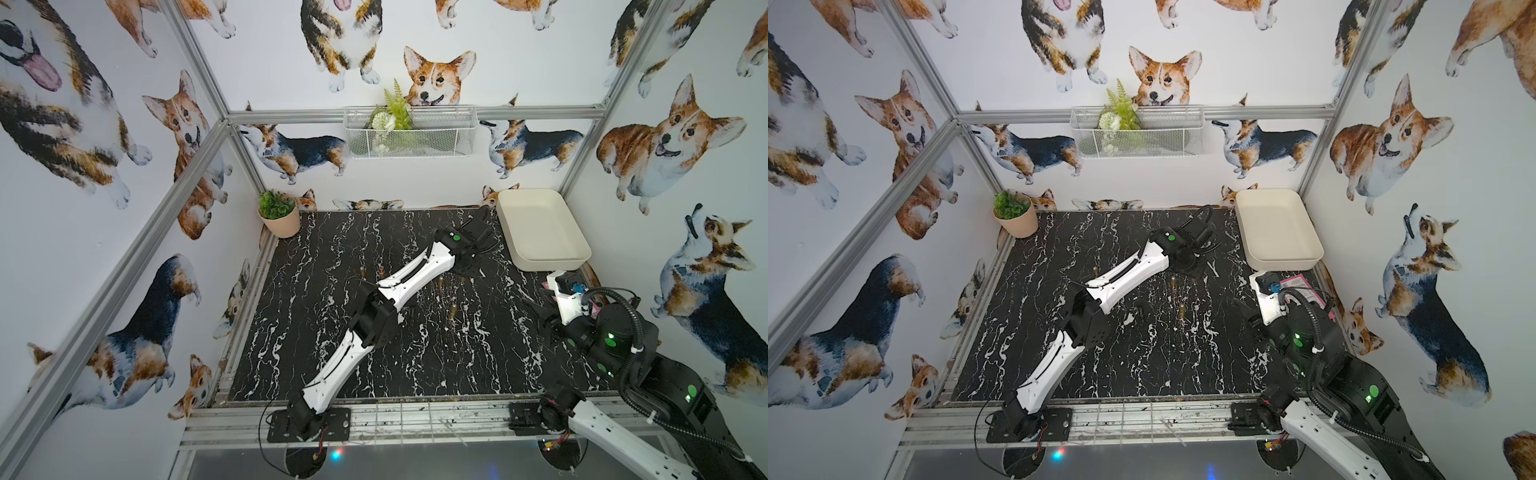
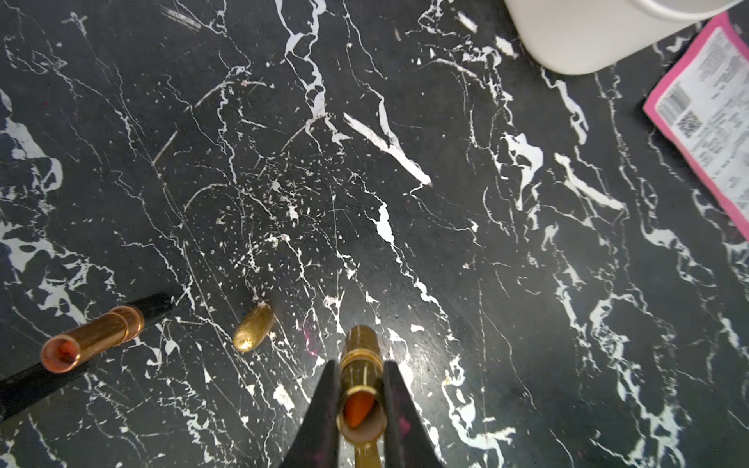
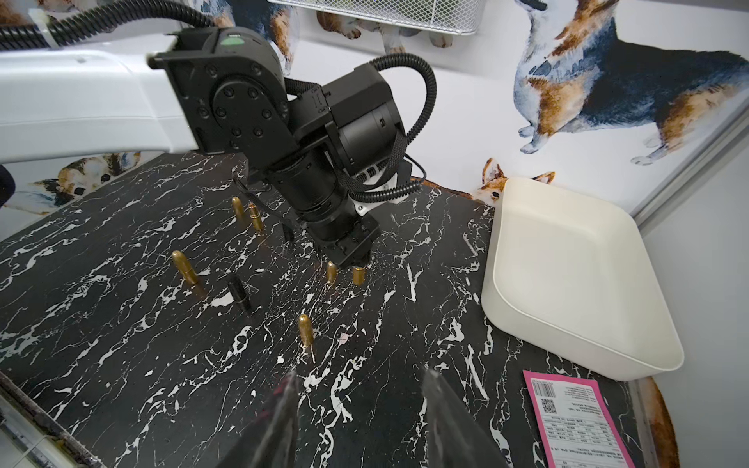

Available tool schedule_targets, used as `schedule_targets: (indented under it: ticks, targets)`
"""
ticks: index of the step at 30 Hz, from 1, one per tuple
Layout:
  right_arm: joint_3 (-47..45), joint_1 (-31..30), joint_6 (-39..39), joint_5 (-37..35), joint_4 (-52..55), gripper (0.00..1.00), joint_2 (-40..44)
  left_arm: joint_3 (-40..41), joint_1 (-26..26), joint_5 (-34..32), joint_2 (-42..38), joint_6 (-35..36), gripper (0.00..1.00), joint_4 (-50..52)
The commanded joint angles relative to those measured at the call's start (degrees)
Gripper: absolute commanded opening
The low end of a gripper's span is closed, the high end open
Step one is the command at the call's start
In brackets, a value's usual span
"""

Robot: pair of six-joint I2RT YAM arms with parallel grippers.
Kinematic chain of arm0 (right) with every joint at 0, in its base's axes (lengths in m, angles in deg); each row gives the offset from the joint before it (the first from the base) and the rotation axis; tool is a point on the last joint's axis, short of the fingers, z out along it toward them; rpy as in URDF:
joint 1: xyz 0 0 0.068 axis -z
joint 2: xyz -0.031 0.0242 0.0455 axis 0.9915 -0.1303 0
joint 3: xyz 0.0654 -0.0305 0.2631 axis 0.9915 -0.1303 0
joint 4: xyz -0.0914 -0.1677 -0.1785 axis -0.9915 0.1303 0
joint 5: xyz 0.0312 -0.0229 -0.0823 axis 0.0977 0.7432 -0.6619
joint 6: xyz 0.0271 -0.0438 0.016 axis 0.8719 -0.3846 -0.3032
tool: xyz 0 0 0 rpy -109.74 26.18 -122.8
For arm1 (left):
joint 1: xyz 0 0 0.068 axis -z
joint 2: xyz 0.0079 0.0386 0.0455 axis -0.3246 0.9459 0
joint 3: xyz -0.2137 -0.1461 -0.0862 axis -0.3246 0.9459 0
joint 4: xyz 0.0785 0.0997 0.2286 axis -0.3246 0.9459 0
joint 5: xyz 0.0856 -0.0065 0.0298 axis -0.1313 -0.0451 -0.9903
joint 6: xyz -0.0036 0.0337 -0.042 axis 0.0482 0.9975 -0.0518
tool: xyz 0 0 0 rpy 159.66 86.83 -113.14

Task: Open the lipstick cap
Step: Place the lipstick at the center of the board.

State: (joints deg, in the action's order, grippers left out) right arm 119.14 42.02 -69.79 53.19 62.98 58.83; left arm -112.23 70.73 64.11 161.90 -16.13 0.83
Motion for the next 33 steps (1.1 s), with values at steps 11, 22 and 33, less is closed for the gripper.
schedule_targets:
  ticks: [11,22,33]
  targets:
    - [-3.04,0.0,-1.08,-2.1,-0.91,0.51,1.47,0.3,-0.1,-1.99,5.5,-0.43,0.18,-2.95]
    - [-3.76,0.05,-1.35,-2.35,-1.33,0.52,1.76,3.24,-0.18,-2.87,5.34,-1.68,0.19,-5.38]
    - [-4.48,0.06,-1.39,-2.12,-2.03,0.53,1.6,5.72,-0.12,-4.27,3.4,-1.48,0.29,-5.75]
